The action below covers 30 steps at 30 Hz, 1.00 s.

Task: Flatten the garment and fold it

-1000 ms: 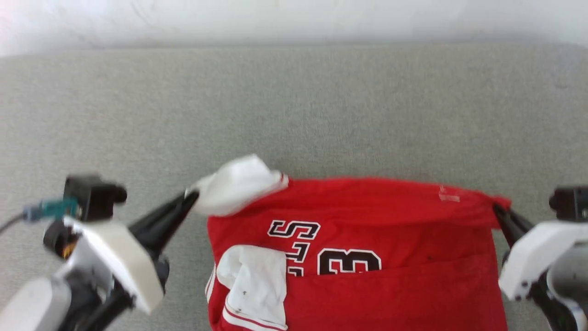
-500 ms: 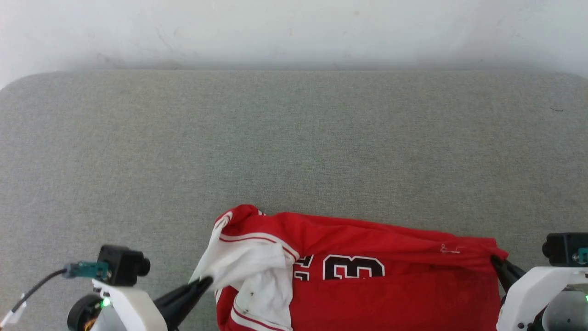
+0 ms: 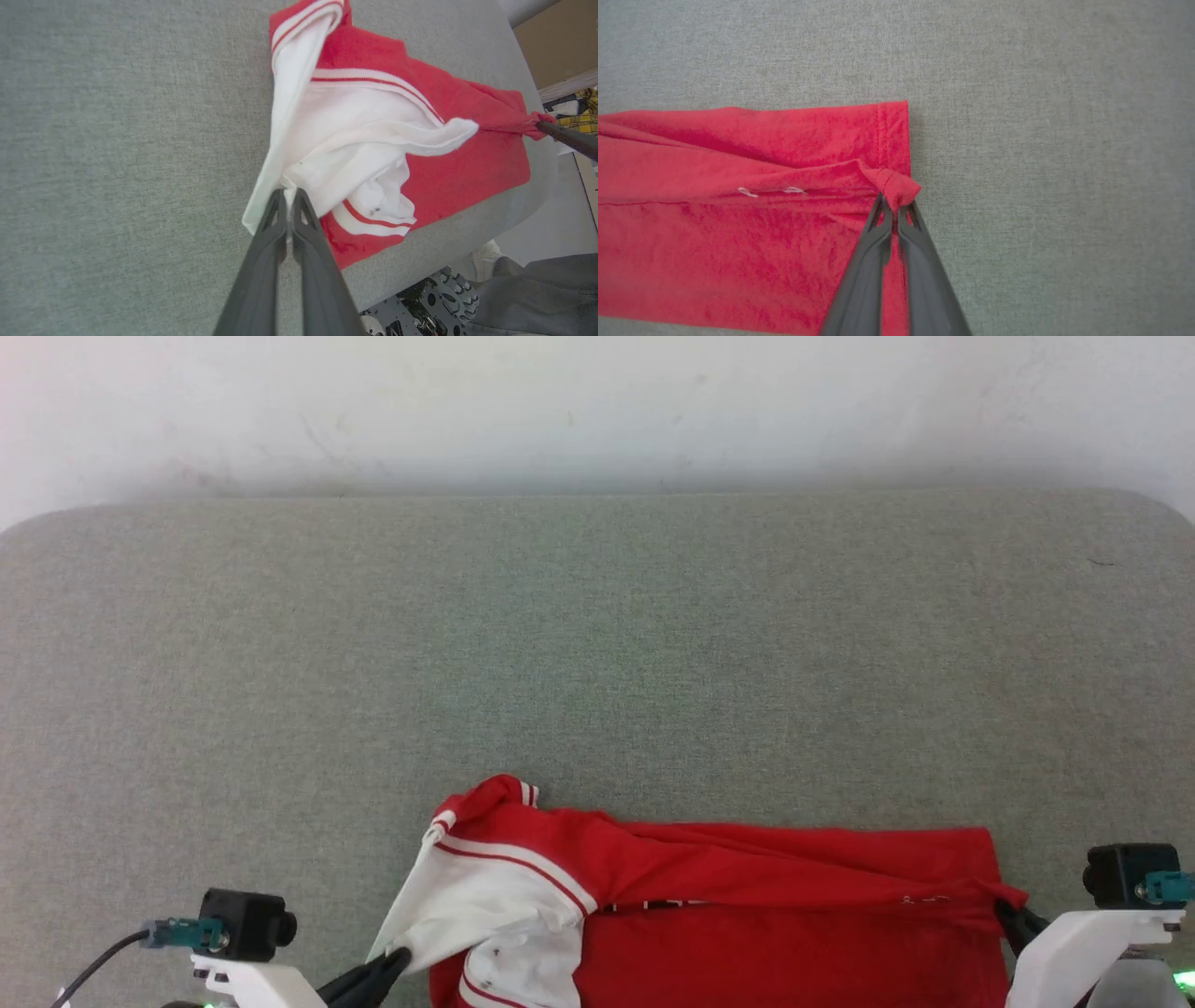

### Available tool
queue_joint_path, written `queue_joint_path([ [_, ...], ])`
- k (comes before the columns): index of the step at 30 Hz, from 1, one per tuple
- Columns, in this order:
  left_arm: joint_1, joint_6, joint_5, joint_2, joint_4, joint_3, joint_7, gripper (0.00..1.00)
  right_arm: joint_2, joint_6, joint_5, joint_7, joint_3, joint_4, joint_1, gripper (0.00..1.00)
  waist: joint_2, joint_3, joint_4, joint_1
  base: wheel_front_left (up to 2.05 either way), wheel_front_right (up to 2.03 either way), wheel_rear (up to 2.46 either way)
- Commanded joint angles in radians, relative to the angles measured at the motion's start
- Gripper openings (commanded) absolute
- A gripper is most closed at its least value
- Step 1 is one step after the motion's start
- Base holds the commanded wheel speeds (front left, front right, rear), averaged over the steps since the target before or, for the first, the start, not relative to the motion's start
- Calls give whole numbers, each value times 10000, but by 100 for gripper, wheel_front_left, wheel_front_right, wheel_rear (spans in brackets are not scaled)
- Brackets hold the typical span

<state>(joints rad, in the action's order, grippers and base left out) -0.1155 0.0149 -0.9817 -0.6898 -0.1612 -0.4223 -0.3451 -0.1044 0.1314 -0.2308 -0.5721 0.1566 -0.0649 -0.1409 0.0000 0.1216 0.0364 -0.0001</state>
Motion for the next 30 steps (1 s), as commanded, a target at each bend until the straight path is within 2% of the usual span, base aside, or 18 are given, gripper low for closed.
queue_joint_path([
  [1, -13, 71, 138, 186, 80, -1, 225, 100, 50, -7, 51, 114, 30, 84, -85, 1, 0, -31, -20, 1, 0, 0, 0],
  [2, 17, 77, 179, 271, 119, -14, 323, 100, 69, -7, 72, 166, 22, 124, -68, 23, 0, -41, -30, 1, 0, 0, 0],
  [3, 42, 79, 200, 358, 150, -32, 403, 100, 88, -7, 86, 215, 11, 161, -43, 41, 0, -47, -42, 1, 0, 0, 0],
  [4, 69, 85, 197, 457, 171, -40, 478, 100, 108, -7, 85, 271, 7, 199, -7, 81, 0, -47, -52, 1, 0, 0, 0],
  [5, 104, 80, 206, 541, 180, -49, 553, 100, 118, -7, 94, 334, -7, 228, 34, 100, 0, -45, -60, 1, 0, 0, 0],
  [12, 285, 222, 401, 947, -133, 297, 1478, 100, 185, -7, -109, 515, 41, -161, 191, 100, 0, 63, -71, 1, 0, 0, 0],
  [18, 265, 926, 1351, 1233, -759, 1322, 3568, 100, 309, -7, -248, 481, 477, -1021, 4, 100, 0, 171, -42, 1, 0, 0, 0],
  [23, 128, 1584, 2470, 1527, -1081, 1886, 5332, 100, 438, -7, -182, 261, 672, -1039, -223, 100, 0, 260, 17, 1, 0, 0, 0],
  [30, 27, 2222, 4163, 1831, -1249, 2280, 6012, 100, 524, -7, -196, 91, 637, -471, -293, 100, 0, 404, 201, 1, 0, 0, 0],
])
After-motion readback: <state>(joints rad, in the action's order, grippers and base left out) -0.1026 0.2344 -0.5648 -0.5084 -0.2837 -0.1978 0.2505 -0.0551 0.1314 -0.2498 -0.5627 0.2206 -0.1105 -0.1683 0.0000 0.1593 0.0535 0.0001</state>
